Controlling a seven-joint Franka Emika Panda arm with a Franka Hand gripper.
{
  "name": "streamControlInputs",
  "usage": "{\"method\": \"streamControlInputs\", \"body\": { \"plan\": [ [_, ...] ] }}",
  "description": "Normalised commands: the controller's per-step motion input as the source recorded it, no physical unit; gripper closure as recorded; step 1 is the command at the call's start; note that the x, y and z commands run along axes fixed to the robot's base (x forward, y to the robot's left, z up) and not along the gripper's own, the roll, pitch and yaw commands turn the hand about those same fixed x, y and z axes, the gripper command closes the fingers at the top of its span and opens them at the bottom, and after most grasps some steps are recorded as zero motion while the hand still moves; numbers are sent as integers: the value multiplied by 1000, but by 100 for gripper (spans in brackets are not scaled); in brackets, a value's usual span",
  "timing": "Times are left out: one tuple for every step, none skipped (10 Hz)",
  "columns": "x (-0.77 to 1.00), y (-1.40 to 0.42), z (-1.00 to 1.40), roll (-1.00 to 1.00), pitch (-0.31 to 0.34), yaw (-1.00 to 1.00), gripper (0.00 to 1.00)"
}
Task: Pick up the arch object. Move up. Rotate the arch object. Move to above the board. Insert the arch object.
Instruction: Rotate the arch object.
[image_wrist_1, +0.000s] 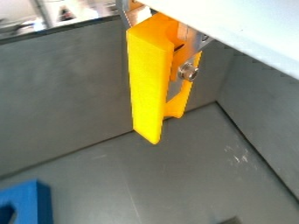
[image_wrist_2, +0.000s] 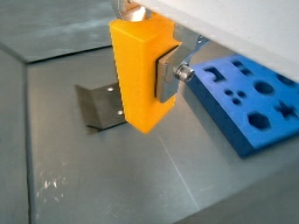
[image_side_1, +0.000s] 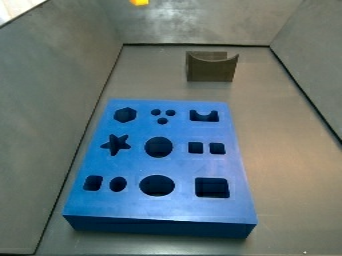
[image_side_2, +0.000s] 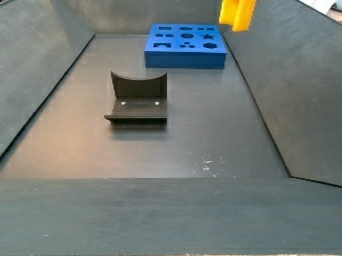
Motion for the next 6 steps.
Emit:
{"method": "streamControlInputs", "body": {
  "plan": [
    [13, 22, -26, 20, 72, -1000, 100],
    [15, 21, -17, 22, 79, -1000, 100],
    [17, 19, -12, 25, 89, -814, 100],
    [19, 19, -8, 25, 87, -591, 100],
    [21, 18, -3, 25, 84, -348, 100],
    [22, 18, -2, 25, 83, -263, 100]
  ]
}}
